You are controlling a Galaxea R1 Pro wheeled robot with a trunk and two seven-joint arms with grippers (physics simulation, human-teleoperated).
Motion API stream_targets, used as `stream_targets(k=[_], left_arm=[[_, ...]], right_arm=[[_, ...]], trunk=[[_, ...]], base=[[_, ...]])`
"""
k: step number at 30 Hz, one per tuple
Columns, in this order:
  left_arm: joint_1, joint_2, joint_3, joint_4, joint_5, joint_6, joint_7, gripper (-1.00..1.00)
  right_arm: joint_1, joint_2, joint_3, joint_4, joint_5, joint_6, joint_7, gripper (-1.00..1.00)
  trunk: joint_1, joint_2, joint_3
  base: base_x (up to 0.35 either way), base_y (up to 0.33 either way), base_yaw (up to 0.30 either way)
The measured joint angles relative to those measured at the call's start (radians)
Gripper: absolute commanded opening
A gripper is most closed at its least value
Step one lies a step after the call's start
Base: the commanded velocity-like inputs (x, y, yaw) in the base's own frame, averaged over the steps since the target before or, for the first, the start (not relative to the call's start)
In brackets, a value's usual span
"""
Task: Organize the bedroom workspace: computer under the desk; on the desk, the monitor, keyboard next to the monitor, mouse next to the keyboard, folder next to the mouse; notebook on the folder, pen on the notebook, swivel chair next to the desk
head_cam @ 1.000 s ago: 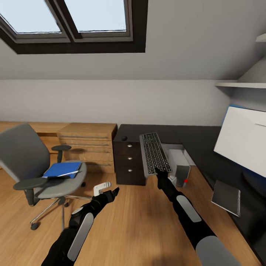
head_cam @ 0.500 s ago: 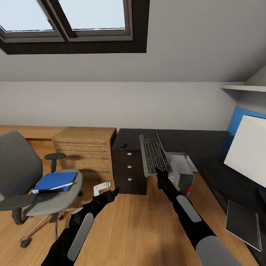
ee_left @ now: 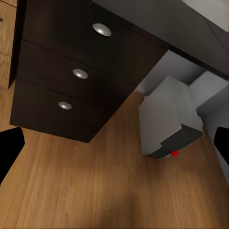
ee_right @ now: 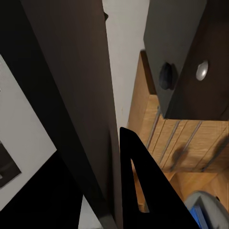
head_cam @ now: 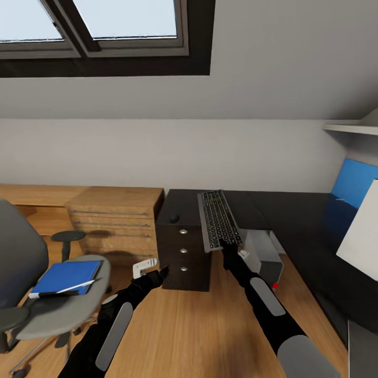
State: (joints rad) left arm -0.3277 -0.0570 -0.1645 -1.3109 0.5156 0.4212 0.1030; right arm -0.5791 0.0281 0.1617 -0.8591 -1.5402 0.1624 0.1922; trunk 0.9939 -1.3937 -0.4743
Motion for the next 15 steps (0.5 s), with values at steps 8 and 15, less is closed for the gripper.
stream_targets(k=[8, 15], left_arm=[[0.0, 0.001, 0.0, -0.006, 0.001, 0.0, 0.0, 1.0], [0.0, 0.002, 0.0, -0.009, 0.001, 0.002, 0.0, 1.0]], right_arm=[[0.0, 0.007, 0.065, 0.05, -0.001, 0.0, -0.089, -1.0], [0.0, 0.013, 0.073, 0.053, -0.002, -0.005, -0.15, -1.0]], trunk=[[-0.011, 0.021, 0.009], [-0.011, 0.021, 0.009]], base=[[0.234, 0.0, 0.0], [0.223, 0.186, 0.0]])
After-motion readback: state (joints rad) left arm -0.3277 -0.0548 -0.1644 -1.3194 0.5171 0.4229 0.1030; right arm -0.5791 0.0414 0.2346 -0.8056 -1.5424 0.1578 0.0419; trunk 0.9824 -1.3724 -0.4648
